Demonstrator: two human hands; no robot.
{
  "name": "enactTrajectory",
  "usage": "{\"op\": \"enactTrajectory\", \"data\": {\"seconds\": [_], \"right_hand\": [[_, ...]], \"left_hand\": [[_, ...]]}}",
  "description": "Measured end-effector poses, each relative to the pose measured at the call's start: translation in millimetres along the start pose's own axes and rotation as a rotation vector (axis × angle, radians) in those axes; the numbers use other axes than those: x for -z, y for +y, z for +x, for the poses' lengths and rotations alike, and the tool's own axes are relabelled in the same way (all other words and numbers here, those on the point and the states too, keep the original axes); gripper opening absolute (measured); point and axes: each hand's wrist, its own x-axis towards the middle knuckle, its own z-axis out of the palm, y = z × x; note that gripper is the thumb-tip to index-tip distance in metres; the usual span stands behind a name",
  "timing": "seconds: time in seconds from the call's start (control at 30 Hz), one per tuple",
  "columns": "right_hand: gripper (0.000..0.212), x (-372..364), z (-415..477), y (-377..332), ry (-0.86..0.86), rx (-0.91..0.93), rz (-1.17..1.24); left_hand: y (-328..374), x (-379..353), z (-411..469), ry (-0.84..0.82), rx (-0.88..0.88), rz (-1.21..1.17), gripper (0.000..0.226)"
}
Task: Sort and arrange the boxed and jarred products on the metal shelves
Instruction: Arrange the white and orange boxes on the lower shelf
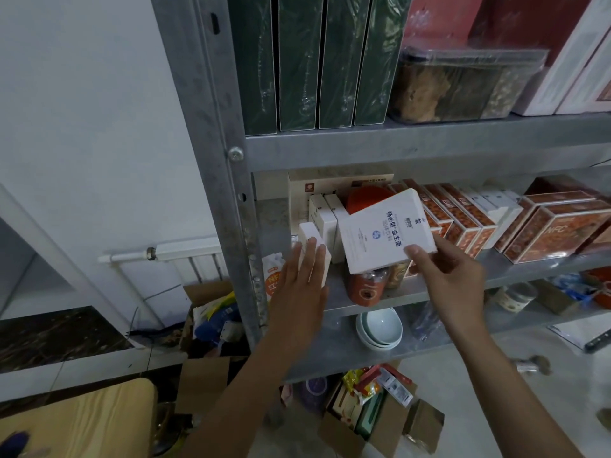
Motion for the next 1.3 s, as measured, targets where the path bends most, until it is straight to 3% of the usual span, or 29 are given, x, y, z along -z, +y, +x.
{"op": "enactTrajectory", "data": {"seconds": [0.1,0.23,0.4,0.53,0.63,0.8,0.87,0.97,1.07,1.2,1.3], "right_hand": [[0.040,-12,2,2,0.034,0.166,-0.250],[0.049,-41,5,4,-0.030,0.275,-0.413],[0.055,-77,6,6,-0.152,0.254,-0.414],[0.054,-96,7,9,-0.361,0.243,-0.624],[0.055,-99,12,9,-0.481,0.185,-0.621],[0.055,-96,17,7,-0.566,0.149,-0.652],[0.053,-93,16,3,-0.511,0.166,-0.708],[0.040,-89,15,-9,-0.255,0.234,-0.676],[0.035,-93,24,-18,-0.189,0.255,-0.655],[0.038,-113,51,-26,-0.267,0.230,-0.696],[0.048,-134,74,-30,-0.352,0.209,-0.825]], "left_hand": [[-3,-6,4,-0.018,0.022,0.030,0.076],[-1,-8,5,0.032,0.021,-0.017,0.076],[-5,-7,5,0.028,0.001,-0.033,0.074],[-8,-8,7,0.035,-0.018,-0.044,0.072],[-10,-10,6,0.015,-0.020,-0.062,0.077],[-14,-14,6,-0.037,-0.023,-0.055,0.083],[-11,-12,5,-0.026,-0.034,-0.061,0.083],[-6,-1,-2,0.270,-0.179,0.070,0.075],[-8,11,-11,0.627,-0.295,0.101,0.057],[-31,33,-10,0.931,-0.063,0.124,0.060],[-51,43,4,0.971,0.083,0.211,0.061]]}}
